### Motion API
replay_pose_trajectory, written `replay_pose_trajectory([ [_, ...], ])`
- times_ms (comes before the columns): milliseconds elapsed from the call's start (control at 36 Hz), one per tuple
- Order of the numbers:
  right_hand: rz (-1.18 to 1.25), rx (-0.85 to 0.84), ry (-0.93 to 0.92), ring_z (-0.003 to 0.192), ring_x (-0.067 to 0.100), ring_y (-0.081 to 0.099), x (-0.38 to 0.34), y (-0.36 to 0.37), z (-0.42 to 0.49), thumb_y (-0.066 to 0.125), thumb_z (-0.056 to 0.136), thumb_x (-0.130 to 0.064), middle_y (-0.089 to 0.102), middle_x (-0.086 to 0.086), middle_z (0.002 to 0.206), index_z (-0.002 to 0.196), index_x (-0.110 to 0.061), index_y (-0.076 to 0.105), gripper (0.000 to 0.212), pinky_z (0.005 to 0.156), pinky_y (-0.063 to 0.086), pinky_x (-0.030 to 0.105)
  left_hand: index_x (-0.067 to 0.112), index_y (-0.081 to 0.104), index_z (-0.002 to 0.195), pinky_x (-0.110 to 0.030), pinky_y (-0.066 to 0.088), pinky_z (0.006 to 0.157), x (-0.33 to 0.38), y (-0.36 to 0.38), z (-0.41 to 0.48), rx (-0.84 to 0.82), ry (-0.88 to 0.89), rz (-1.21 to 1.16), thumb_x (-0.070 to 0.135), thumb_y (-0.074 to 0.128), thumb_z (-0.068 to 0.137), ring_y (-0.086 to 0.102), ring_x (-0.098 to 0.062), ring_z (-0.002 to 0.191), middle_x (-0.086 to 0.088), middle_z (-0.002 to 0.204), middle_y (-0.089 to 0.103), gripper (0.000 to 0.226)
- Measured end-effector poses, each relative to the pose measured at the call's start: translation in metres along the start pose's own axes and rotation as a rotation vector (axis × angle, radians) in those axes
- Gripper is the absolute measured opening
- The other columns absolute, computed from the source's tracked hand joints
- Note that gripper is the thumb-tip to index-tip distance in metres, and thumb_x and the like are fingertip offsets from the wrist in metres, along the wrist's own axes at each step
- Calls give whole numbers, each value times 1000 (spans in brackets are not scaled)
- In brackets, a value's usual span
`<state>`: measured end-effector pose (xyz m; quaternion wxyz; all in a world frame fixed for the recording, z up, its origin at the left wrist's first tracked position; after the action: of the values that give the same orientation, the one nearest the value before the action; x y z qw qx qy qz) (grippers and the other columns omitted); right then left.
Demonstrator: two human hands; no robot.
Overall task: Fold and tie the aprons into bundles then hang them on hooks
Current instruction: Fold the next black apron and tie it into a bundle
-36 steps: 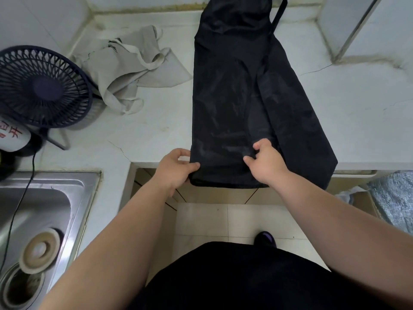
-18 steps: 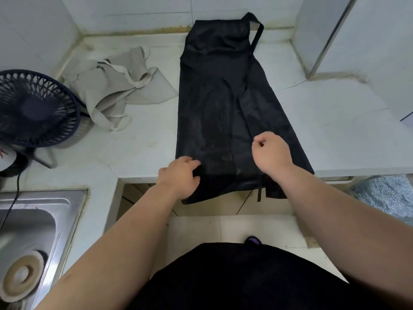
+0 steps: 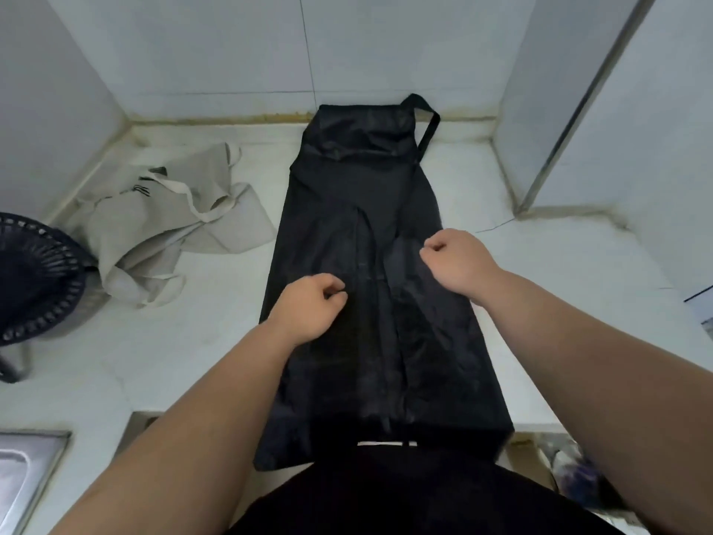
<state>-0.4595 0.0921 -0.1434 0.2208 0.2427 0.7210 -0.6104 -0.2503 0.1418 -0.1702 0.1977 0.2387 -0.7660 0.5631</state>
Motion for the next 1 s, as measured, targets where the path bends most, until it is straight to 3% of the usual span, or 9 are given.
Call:
replay_pose_trajectory([
  [83,6,-36,37,101,27,55,9,-6,36,45,93,-15,56,3,101,100,-17,62,18,86,38,26,18,62,123,-18,36,90,19,0,31,16,-26,-92,27,53,97,56,-14,114,2,123,63,29],
  [139,9,-40,59,114,30,52,13,-12,55,43,94,-13,59,4,117,121,-13,57,30,95,39,28,18,63,122,-19,36,91,28,2,51,42,-65,-179,26,52,97,55,-15,115,1,123,62,29],
  [194,9,-49,42,109,30,52,16,-14,75,42,95,-13,60,3,110,117,-16,56,26,93,39,27,17,62,124,-19,36,92,35,7,72,62,-106,-250,24,51,98,53,-15,116,1,124,61,29],
  [306,71,-93,83,125,29,47,27,-7,103,46,98,-21,46,10,140,142,-13,36,46,100,37,30,15,56,130,-26,42,95,41,27,106,38,-195,-360,23,46,100,55,-21,115,-6,124,60,33],
  [583,293,-197,203,125,28,49,63,19,135,57,93,-27,47,8,141,148,-16,22,66,106,40,41,5,65,112,-44,53,92,54,73,154,-59,-465,-1070,30,61,94,67,-27,99,-12,106,71,32],
  [694,244,-224,178,120,27,52,69,18,139,58,92,-17,48,7,139,148,-18,23,66,102,42,35,22,60,120,-41,48,98,59,65,168,-37,-400,-1152,29,61,93,60,-24,114,-6,122,64,28],
  [778,158,-234,146,121,28,50,69,17,142,55,93,-12,45,8,140,148,-20,24,63,100,41,31,25,57,124,-33,56,84,70,56,178,-26,-288,-1256,13,51,98,66,-20,94,-8,117,66,29],
  [889,81,-237,141,122,29,49,75,15,143,49,92,-2,46,9,138,144,-19,33,57,96,41,29,30,51,134,-38,52,94,75,55,181,29,-232,-1156,3,55,94,64,-19,103,-6,120,63,48],
  [1000,3,-265,152,118,29,50,78,14,141,44,89,4,48,10,135,141,-15,37,55,91,43,29,32,41,143,-10,49,78,71,46,175,155,-122,-848,-1,57,90,60,2,93,21,132,44,64],
])
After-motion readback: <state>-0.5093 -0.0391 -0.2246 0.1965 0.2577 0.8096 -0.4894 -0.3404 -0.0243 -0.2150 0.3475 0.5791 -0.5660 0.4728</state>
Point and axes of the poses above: each hand's wrist, its own z-axis towards the middle knuckle, its own y-axis out of the palm, x = y × z, the point moved 7 cm from there along z, towards the middle knuckle
